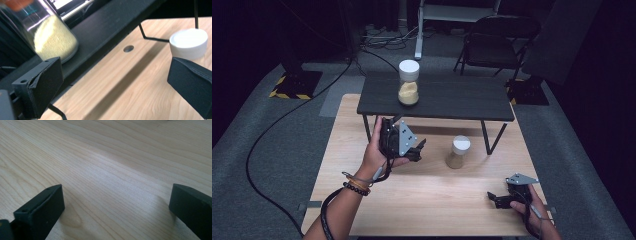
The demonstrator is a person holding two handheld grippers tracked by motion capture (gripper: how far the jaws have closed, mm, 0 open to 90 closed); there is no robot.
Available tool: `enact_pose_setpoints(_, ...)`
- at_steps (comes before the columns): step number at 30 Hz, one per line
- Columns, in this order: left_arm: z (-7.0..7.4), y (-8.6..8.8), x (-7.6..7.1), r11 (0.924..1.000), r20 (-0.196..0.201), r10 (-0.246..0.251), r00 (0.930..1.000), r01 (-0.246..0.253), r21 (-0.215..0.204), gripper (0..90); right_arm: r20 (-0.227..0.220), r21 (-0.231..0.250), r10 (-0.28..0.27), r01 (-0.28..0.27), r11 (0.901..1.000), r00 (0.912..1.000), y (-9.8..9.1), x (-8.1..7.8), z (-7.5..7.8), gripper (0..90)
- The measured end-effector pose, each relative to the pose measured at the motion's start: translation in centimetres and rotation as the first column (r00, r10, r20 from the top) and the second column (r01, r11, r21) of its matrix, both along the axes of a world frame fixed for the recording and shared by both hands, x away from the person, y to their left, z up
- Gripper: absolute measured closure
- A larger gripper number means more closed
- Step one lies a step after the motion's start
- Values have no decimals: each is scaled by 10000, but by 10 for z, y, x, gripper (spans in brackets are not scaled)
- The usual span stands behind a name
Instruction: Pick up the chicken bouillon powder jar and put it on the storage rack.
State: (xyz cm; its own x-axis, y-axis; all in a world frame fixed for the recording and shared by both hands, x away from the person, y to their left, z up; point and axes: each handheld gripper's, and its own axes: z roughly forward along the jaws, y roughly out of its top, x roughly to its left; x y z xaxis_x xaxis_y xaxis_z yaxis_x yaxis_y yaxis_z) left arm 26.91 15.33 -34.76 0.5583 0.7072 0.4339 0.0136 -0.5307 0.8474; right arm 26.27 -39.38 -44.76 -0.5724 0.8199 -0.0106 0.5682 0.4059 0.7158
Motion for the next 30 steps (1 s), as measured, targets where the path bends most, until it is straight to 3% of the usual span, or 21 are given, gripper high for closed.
enact_pose_setpoints(5, -12, 3, -3, 9999, -309, 126, 9994, -125, 34, 6, -5, 1, -2, 2, 10000, 10000, 0, 0, 0, 0)
enact_pose_setpoints(12, -32, 12, -5, 9992, -1184, 275, 9926, -308, -266, 8, -5, 1, -1, 1, 10000, 10000, 0, 0, 0, 0)
enact_pose_setpoints(17, -48, 12, -11, 9986, -1462, 510, 9879, -522, -45, 9, -7, 1, 10, -10, 10000, 10000, 0, 0, 0, 0)
enact_pose_setpoints(26, -68, 20, -14, 9978, -2391, 649, 9688, -662, 27, 15, 0, -3, 16, -16, 10000, 10000, 0, 0, 0, 0)
enact_pose_setpoints(30, -75, 23, -17, 9969, -2656, 785, 9609, -741, 265, 15, -1, -2, 15, -15, 10000, 10000, 0, 0, 0, 0)
